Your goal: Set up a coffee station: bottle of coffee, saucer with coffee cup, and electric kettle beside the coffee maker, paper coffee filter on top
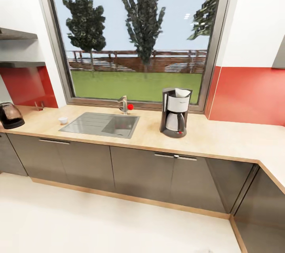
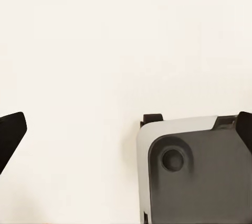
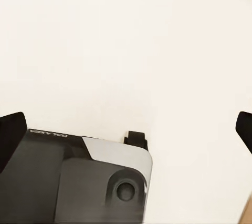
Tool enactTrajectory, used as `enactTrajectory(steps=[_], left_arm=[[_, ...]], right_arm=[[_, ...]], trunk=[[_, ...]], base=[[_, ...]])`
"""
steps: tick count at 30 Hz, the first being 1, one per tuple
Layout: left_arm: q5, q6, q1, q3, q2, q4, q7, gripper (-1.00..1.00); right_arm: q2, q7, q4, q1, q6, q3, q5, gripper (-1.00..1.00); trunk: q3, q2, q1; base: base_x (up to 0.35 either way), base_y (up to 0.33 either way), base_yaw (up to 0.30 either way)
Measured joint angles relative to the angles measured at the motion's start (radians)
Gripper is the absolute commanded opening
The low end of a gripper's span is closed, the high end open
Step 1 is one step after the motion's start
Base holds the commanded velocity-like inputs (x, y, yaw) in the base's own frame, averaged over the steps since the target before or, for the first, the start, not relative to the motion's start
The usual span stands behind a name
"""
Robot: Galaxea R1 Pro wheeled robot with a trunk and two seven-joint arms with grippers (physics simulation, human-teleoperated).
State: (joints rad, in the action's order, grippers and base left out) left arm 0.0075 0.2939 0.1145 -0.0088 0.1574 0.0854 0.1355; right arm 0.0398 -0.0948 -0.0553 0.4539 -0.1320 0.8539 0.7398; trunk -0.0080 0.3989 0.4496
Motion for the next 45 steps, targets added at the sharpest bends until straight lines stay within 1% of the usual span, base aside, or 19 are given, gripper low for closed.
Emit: enactTrajectory(steps=[4,7,25,30,34,37,45], left_arm=[[0.003,0.002,0.000,0.002,0.000,0.000,-0.002,1.00],[0.003,0.002,0.000,0.005,0.001,0.000,-0.003,1.00],[0.004,0.003,0.000,0.003,0.004,0.000,-0.004,1.00],[0.004,0.004,0.000,0.002,0.004,0.000,-0.004,1.00],[0.004,0.005,0.000,0.002,0.003,0.000,-0.004,1.00],[0.004,0.005,0.000,0.003,0.002,0.000,-0.004,1.00],[0.004,0.003,-0.001,0.003,0.005,0.000,-0.004,1.00]], right_arm=[[0.000,0.000,0.001,-0.008,0.033,0.000,0.001,1.00],[0.000,-0.001,0.000,-0.009,0.042,0.000,0.001,1.00],[-0.004,0.006,-0.003,-0.009,0.044,0.000,0.007,1.00],[-0.007,0.007,-0.002,-0.010,0.044,0.000,0.007,1.00],[-0.021,0.008,0.001,-0.010,0.043,0.000,0.005,1.00],[-0.026,0.008,0.003,-0.010,0.043,0.000,0.004,1.00],[-0.028,0.009,0.004,-0.010,0.043,0.000,0.004,1.00]], trunk=[[0.000,0.000,0.000],[0.000,0.000,0.000],[0.000,0.000,0.000],[-0.001,0.000,0.000],[-0.002,0.000,0.000],[-0.003,0.000,0.000],[-0.006,-0.001,0.000]], base=[[0.000,0.000,0.000],[0.000,0.000,0.000],[0.000,0.000,0.006],[0.000,0.000,0.193],[0.000,0.000,0.254],[0.000,0.000,0.264],[0.005,0.000,0.267]])
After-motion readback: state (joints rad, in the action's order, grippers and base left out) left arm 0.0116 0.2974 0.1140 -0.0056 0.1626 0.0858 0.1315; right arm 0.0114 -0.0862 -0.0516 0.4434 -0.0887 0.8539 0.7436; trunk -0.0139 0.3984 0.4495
